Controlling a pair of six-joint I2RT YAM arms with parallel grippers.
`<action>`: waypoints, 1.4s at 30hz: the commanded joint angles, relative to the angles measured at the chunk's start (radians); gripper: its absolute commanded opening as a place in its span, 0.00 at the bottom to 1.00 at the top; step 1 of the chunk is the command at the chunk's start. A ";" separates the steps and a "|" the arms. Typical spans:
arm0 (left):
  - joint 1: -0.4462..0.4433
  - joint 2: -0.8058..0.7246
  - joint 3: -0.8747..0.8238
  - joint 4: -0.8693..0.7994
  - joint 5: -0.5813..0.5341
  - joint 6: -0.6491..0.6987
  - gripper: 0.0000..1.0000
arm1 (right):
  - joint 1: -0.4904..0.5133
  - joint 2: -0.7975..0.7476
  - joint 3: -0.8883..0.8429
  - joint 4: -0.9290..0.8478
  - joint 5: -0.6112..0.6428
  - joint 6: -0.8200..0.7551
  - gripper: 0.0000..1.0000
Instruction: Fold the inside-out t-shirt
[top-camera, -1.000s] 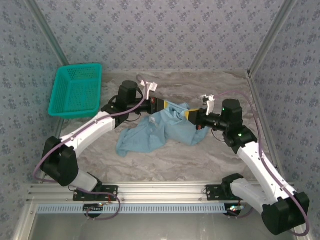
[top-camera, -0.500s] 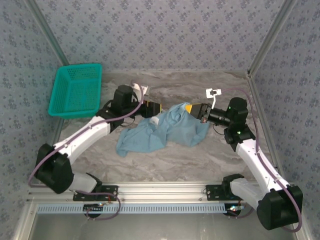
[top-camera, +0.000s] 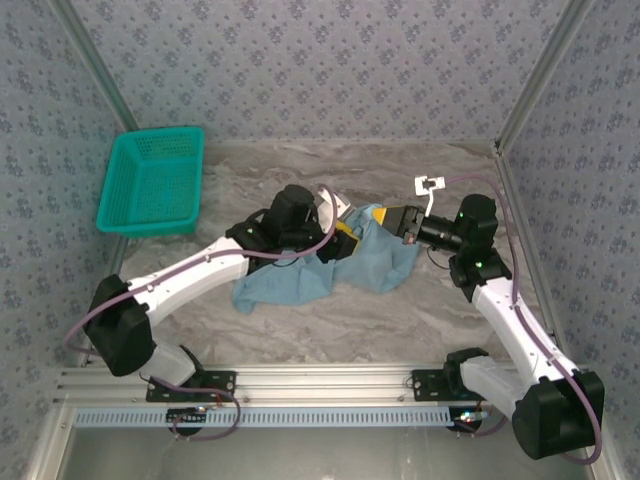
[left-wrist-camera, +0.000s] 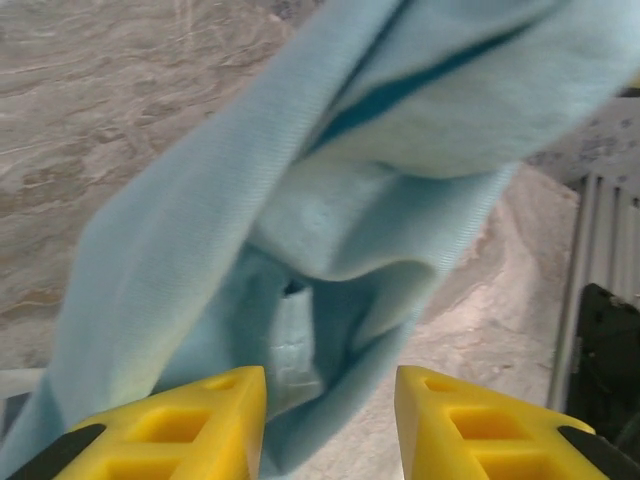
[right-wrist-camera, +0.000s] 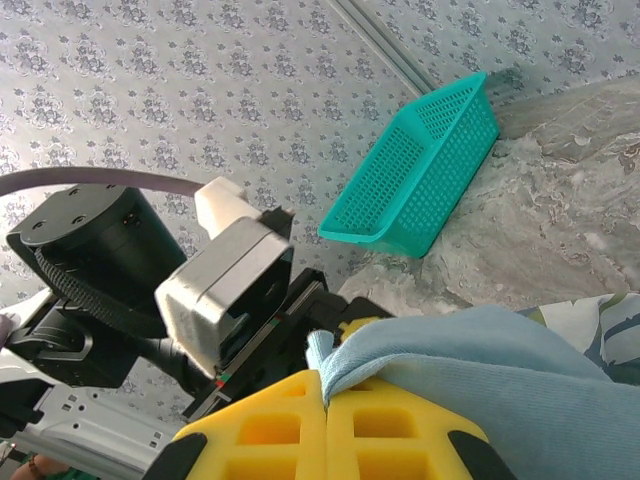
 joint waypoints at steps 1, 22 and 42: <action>0.006 0.018 0.055 -0.028 -0.054 0.042 0.40 | -0.009 -0.013 0.001 0.019 -0.012 0.015 0.00; 0.024 0.080 0.101 0.064 0.109 0.002 0.04 | -0.047 -0.041 0.000 -0.054 0.028 -0.004 0.00; 0.173 -0.276 -0.310 0.324 0.279 0.067 0.00 | -0.171 -0.015 -0.042 -0.265 0.177 -0.032 0.00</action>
